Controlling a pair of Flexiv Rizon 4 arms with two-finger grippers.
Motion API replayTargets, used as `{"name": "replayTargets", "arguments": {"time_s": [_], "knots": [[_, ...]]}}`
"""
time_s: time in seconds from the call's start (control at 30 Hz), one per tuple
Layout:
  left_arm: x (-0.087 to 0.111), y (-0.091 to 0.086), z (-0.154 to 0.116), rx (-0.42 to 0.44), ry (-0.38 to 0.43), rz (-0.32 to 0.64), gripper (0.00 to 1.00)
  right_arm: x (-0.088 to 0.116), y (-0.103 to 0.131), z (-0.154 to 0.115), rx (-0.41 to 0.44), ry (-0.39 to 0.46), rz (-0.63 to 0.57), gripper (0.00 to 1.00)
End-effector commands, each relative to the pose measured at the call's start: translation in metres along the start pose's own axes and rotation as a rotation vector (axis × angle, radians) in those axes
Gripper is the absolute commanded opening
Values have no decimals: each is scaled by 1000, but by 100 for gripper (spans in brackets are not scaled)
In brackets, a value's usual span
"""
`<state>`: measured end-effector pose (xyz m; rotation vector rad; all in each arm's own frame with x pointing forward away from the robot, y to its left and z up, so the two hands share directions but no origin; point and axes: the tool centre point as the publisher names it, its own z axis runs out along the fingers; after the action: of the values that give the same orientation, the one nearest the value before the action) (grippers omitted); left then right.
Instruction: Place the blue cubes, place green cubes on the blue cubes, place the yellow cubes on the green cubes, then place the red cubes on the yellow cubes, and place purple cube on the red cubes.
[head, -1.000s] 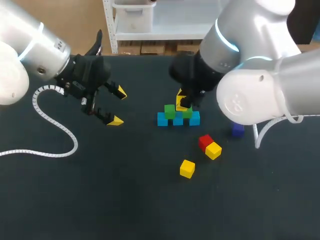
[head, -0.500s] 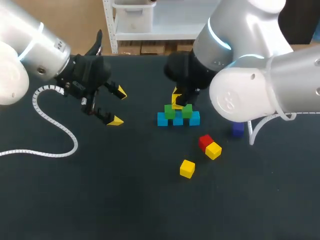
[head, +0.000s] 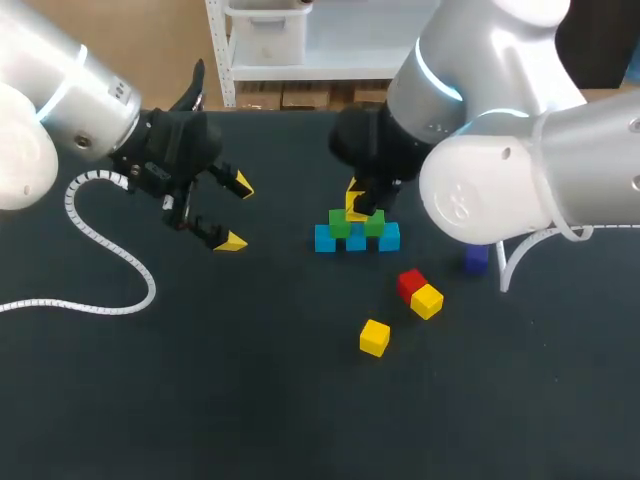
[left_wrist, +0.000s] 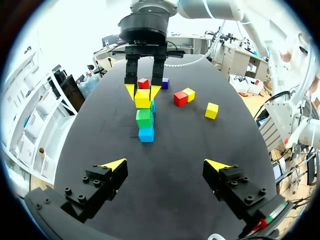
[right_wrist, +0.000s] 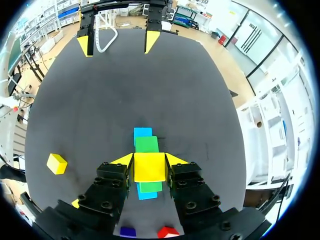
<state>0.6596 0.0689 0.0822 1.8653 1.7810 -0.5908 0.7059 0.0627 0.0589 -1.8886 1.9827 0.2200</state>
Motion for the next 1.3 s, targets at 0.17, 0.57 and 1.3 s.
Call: {"name": "replayTargets", "arguments": {"time_s": [0.17, 0.57, 1.3], "knots": [[1, 1, 0, 1, -2, 3, 100, 1, -1, 1, -2, 3, -1, 0], [1, 1, 0, 1, -2, 3, 100, 3, -1, 0, -3, 8, 3, 0], [1, 1, 0, 1, -2, 3, 100, 1, 0, 2, -12, 7, 6, 0]]}}
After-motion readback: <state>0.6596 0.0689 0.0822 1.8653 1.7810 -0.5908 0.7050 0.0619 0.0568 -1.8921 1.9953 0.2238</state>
